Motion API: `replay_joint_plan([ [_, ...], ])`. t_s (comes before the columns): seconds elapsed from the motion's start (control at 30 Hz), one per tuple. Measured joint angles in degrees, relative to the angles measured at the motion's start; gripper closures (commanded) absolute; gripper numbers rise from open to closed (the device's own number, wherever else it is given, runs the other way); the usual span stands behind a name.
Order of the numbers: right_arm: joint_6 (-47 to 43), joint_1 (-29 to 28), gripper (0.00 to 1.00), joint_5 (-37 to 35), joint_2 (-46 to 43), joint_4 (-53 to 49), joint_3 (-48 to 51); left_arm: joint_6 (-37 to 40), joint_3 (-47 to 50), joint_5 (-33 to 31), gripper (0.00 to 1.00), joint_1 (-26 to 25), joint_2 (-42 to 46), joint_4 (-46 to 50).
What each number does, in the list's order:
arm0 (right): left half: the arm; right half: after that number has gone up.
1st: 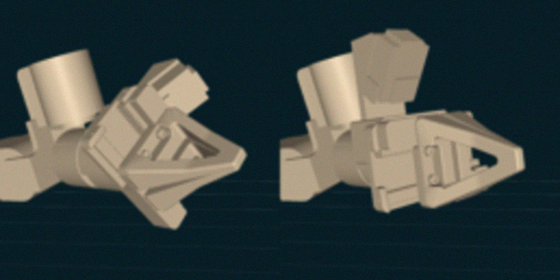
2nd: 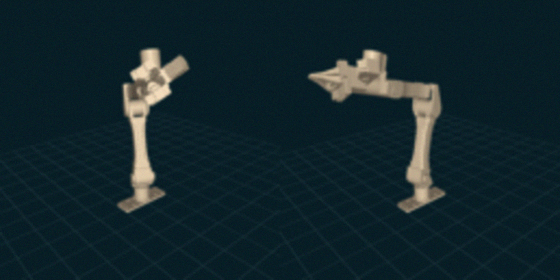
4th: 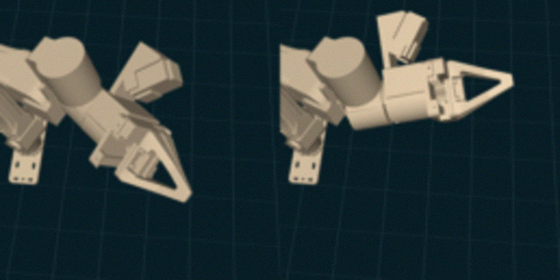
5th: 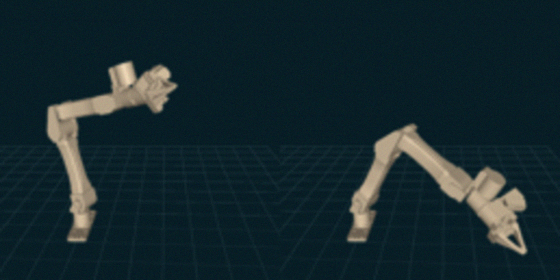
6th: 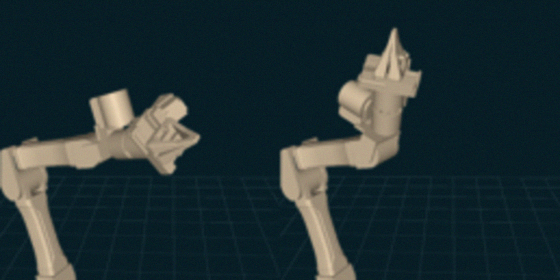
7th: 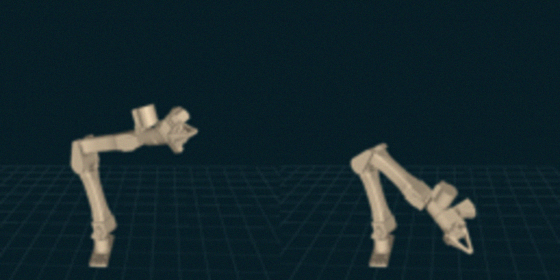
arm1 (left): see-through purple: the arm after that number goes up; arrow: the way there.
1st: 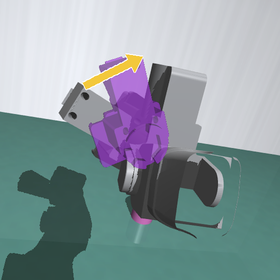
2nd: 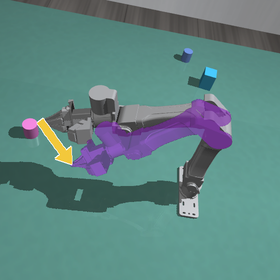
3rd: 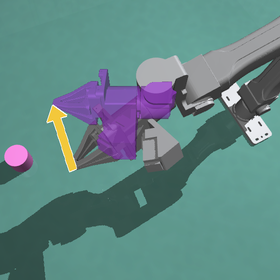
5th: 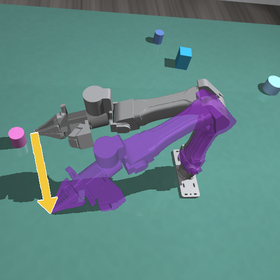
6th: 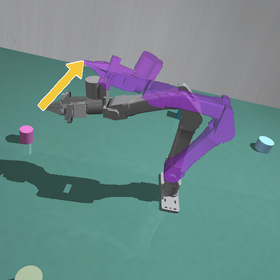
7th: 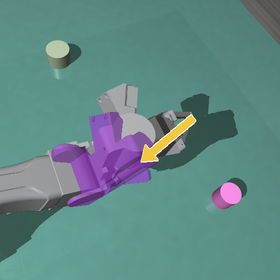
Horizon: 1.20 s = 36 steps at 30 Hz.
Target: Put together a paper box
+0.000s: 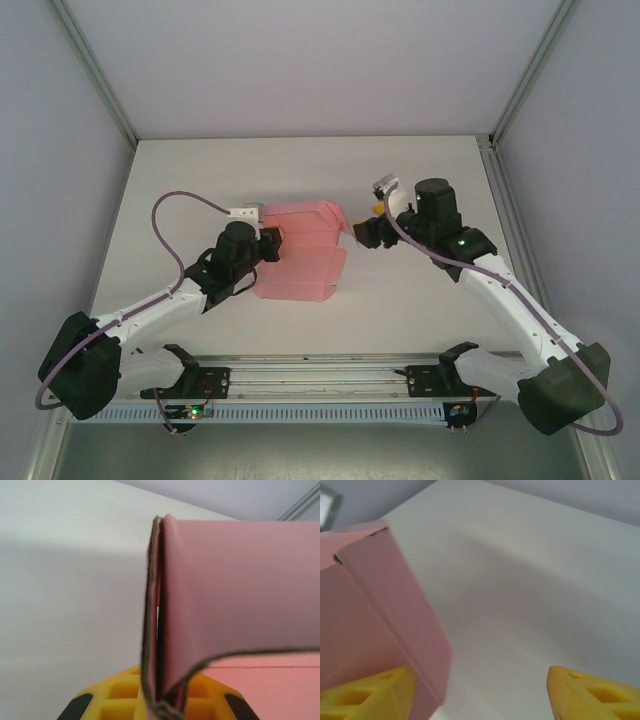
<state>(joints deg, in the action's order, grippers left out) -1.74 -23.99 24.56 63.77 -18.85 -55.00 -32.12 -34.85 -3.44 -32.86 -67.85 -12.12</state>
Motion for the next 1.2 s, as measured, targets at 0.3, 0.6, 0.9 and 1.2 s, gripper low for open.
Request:
replay_joint_plan([
  [0.3, 1.9, -6.6, 0.35, 1.9, 5.4, 3.1, -0.2, 0.0, 0.0, 0.0, 1.00, 0.0, -0.7, 0.0],
  [0.6, 3.3, -11.3, 0.38, -2.8, 8.7, 5.7, -1.2, -0.3, 0.0, 0.0, 1.00, 0.3, -1.3, 0.0],
  [0.9, 0.0, -17.6, 0.51, -20.3, 8.7, 8.0, -1.2, -0.3, -0.4, 0.2, 1.00, 0.3, -1.3, 0.3],
  [1.2, -1.2, -22.8, 0.89, -45.1, 14.3, 14.3, -2.5, -5.1, -3.4, 0.1, 1.00, 0.2, -2.8, 3.9],
])
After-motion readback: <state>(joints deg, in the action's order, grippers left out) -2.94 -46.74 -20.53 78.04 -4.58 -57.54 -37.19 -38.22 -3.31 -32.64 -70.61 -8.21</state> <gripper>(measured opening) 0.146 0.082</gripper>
